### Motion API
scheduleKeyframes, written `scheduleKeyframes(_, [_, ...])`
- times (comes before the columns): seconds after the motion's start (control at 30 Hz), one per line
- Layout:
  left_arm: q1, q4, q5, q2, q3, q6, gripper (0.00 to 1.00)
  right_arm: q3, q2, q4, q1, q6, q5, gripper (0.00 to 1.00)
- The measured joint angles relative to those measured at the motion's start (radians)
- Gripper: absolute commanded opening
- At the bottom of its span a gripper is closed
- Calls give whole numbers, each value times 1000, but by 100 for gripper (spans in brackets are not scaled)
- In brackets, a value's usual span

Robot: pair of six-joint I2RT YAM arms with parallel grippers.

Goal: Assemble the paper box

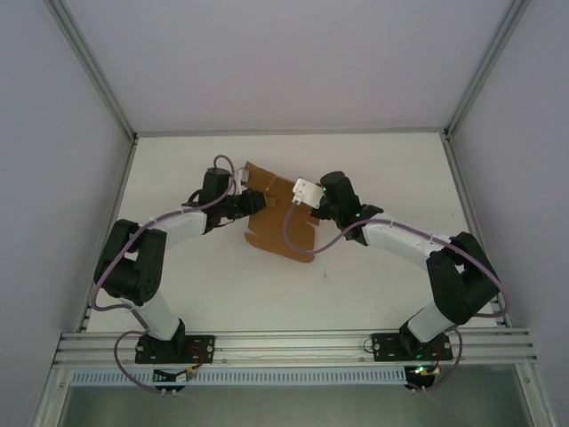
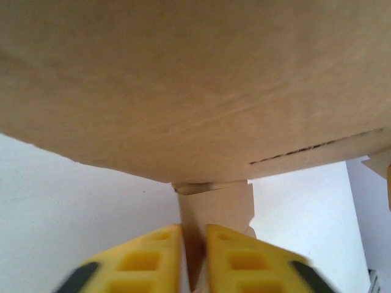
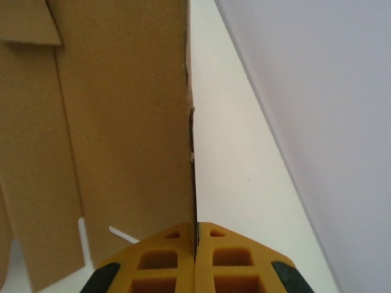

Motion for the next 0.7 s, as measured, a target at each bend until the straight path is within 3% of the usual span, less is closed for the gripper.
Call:
scheduleKeyframes(0.03, [-1,-3,-6,0,0,-3,38,0,10,10,13,-23,23,0])
scheduleKeyframes(0.07, [-2,-8,-18,0,0,-8,52,0,23,24,25,-46,46,0])
scheduleKeyframes(0.27, [-8,-152,-166,-32,-6,19,77,-6,74,100,41,-175,143,0])
scheduleKeyframes(0.43, [-7,-361,-362,-185,1,76,100,-36,108,192,41,-282,180,0])
scheduleKeyframes(0.57, [18,-489,-473,-206,104,111,100,-75,155,282,41,-354,202,0])
scheduleKeyframes(0.7, [86,-523,-495,-154,217,130,100,-85,169,327,41,-388,209,0])
